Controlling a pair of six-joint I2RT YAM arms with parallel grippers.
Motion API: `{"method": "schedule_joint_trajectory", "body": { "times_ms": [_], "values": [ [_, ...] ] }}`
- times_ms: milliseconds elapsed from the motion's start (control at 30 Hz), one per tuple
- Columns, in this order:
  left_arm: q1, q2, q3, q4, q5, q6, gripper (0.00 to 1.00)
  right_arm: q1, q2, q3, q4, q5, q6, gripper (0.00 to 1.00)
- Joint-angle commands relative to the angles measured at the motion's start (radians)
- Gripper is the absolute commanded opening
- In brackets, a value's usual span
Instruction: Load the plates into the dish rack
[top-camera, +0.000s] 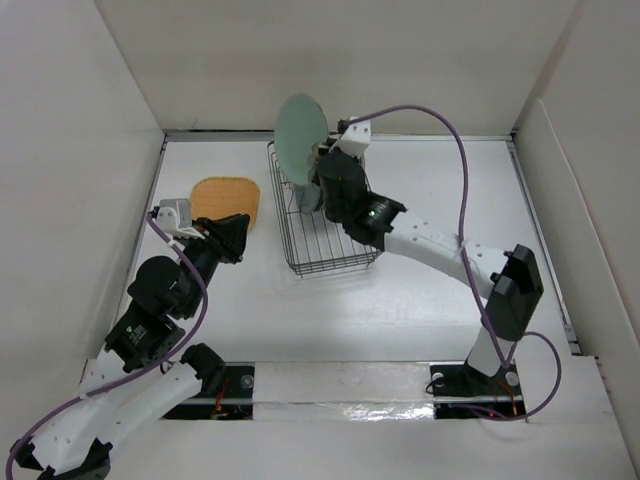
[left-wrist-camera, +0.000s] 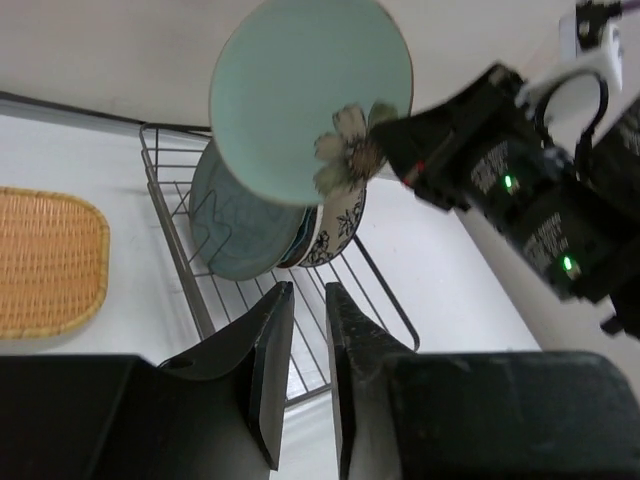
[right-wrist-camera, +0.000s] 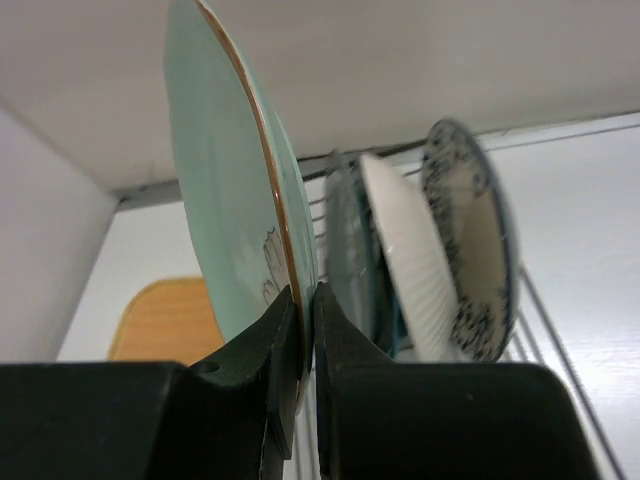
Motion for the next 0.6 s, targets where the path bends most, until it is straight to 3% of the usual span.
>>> {"method": "schedule_joint_trajectory", "body": {
  "times_ms": [0,67,133,300,567],
  "values": [
    [0.002,0.009,-0.01,0.036,0.008,0.002,0.17,-0.018,0.065,0.212,0.061,0.126,-0.126,0.0],
    [0.002,0.012,-0.009,0.039,0.024,0.001,0.31,-0.03,0.144,0.316,-0.021,0.161,-0.154,0.0],
    [0.002,0.012,-0.012,0.042,0.037,-0.001,0.38,-0.044,0.19,0.379,-0.057,0.159,-0.147,0.0],
    [0.002,0.01,-0.015,0.041,0.04,-0.004,0.4,-0.064,0.336,0.556,-0.18,0.177,-0.153,0.0],
    [-0.007,0.019,-0.013,0.041,0.038,-0.001,0.41,-0.073,0.431,0.602,-0.233,0.201,-0.125,0.0]
  ]
}}
